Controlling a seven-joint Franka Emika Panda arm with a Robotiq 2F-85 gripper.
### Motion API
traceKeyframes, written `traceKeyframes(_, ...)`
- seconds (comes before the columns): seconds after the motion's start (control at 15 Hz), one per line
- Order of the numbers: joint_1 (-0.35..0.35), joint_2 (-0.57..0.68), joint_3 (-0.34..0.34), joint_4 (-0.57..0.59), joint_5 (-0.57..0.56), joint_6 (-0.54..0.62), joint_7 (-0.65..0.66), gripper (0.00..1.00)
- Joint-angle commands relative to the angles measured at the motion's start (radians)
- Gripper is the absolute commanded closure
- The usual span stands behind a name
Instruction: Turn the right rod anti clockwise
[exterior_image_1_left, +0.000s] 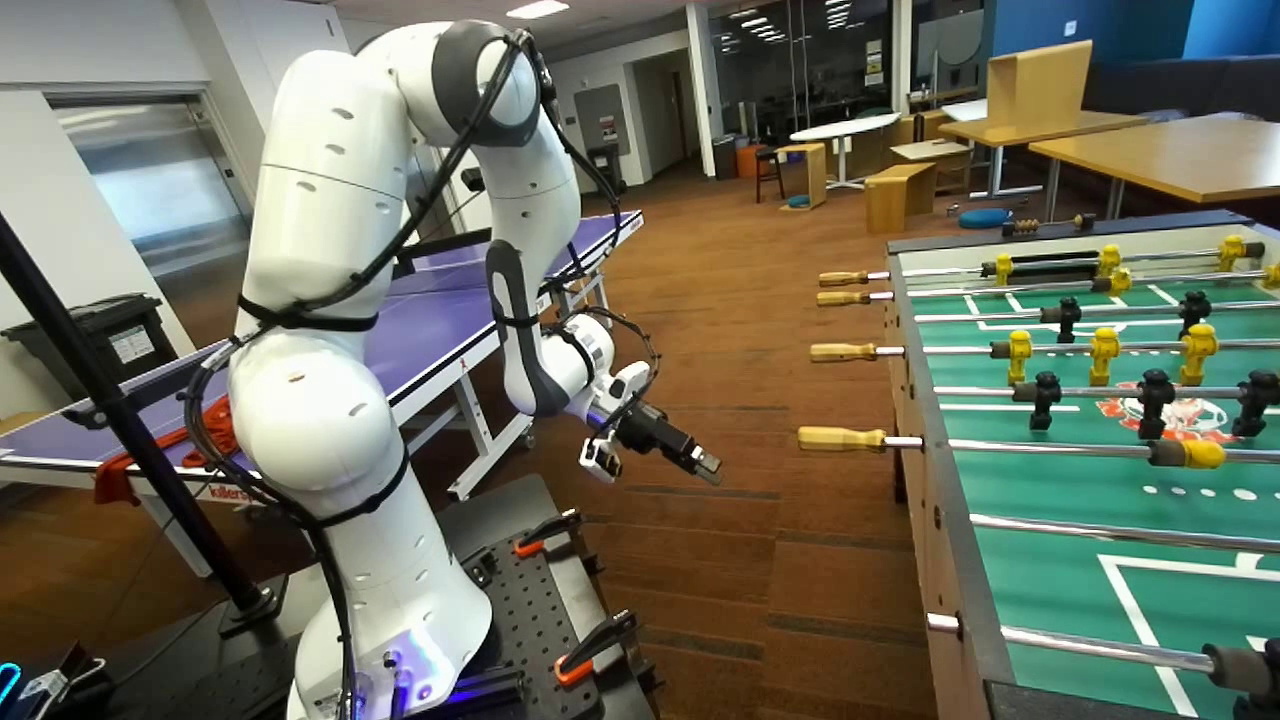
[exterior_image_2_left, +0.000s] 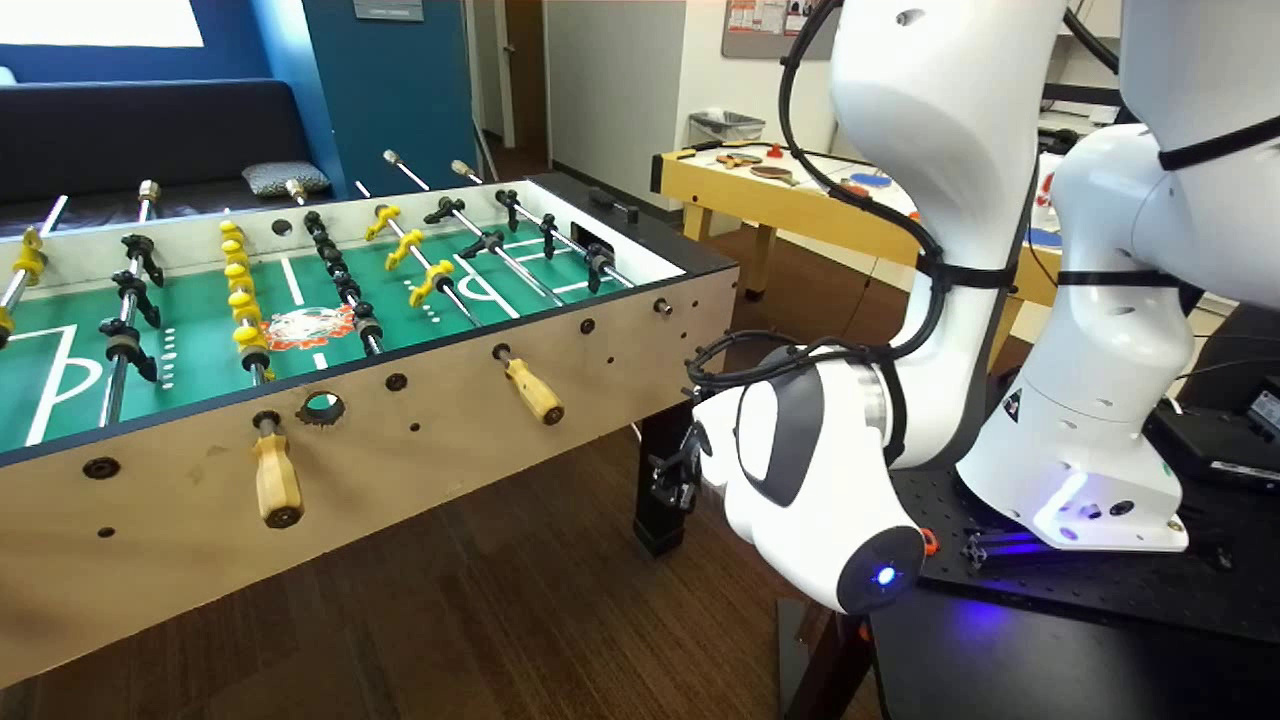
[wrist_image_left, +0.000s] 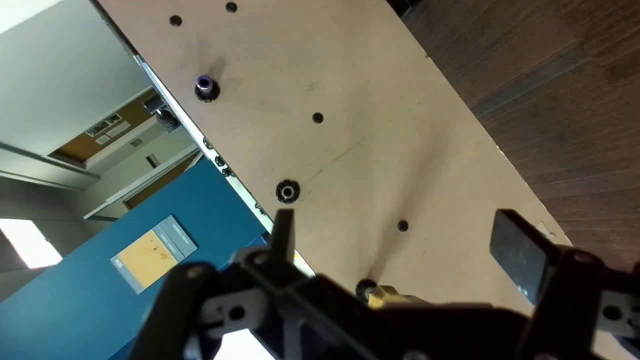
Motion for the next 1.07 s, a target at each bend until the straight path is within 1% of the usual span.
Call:
traceKeyframes(0.0,-0.03,0.019,-0.004,0.016,-0.064,0.085,0.177,0.0)
traceKeyframes(0.2,-0.037,0.034,-0.016,0.013,-0.154,0.12,0.376,0.0)
traceKeyframes(0.53,-0.049,0.056,-0.022,0.009,-0.323,0.067,0.71,0.0)
traceKeyframes(0.67,-0.186,0.01,0.098,0.065,-0.331,0.027,0.643,0.0)
traceKeyframes(0.73,-0.226,0.012,0.136,0.086,-0.34,0.004,0.638,0.0)
traceKeyframes(0.87,-0.352,0.021,0.255,0.143,-0.372,-0.05,0.628,0.0)
traceKeyframes(1.0,-0.464,0.059,0.355,0.178,-0.422,-0.082,0.621,0.0)
